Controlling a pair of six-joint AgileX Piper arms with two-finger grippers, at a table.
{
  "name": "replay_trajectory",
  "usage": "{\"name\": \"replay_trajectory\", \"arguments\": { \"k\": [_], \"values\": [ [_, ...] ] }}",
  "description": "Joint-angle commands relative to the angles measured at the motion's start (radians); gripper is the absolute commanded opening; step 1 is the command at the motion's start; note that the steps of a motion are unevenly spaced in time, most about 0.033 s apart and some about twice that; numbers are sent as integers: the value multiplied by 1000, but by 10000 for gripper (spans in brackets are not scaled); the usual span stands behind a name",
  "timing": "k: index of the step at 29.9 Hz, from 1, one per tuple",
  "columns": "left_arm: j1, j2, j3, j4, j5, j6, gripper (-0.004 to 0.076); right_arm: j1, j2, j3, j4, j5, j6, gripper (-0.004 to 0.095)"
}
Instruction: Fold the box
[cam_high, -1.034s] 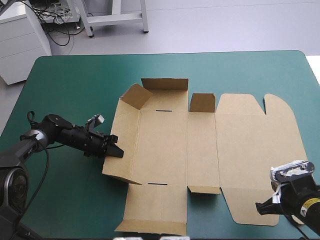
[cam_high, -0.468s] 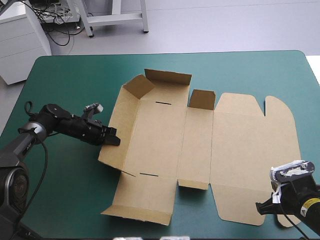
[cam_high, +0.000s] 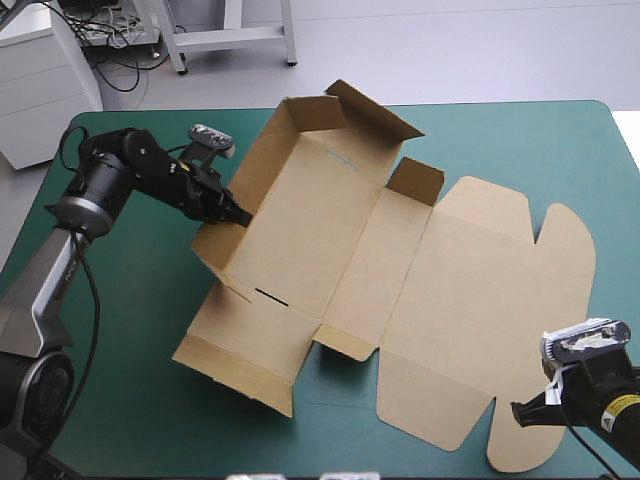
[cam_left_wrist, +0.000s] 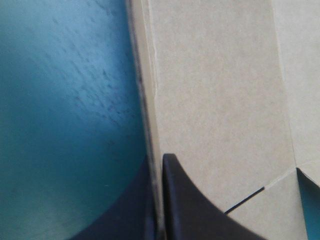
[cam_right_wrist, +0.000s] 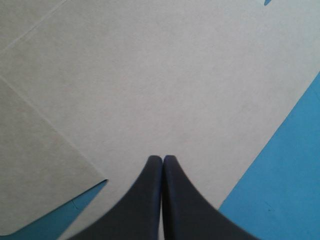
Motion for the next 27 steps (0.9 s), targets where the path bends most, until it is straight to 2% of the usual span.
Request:
{"name": "replay_trajectory", "arguments": {
  "k": [1, 8, 14, 18, 23, 27],
  "values": [
    [-101, -58, -139, 193, -21, -35, -32, -8, 8, -34, -16, -55, -4, -23],
    [-310, -51, -193, 547, -127, -97, -32, -8, 8, -34, -16, -57, -2, -23],
    [-487, -7, -193, 786, -278, -107, -32, -8, 8, -34, -31, -71, -2, -23],
    [-568, 30, -193, 975, -293, -149, -32, -8, 8, -45, -34, -67, 1, -23],
    [-614, 27, -147, 998, -367, -159, -32, -8, 8, -93, -34, -62, 2, -23],
    [-654, -4, -41, 1097, -433, -159, -32, -8, 8, -134, -34, -57, 2, -23]
  ]
}}
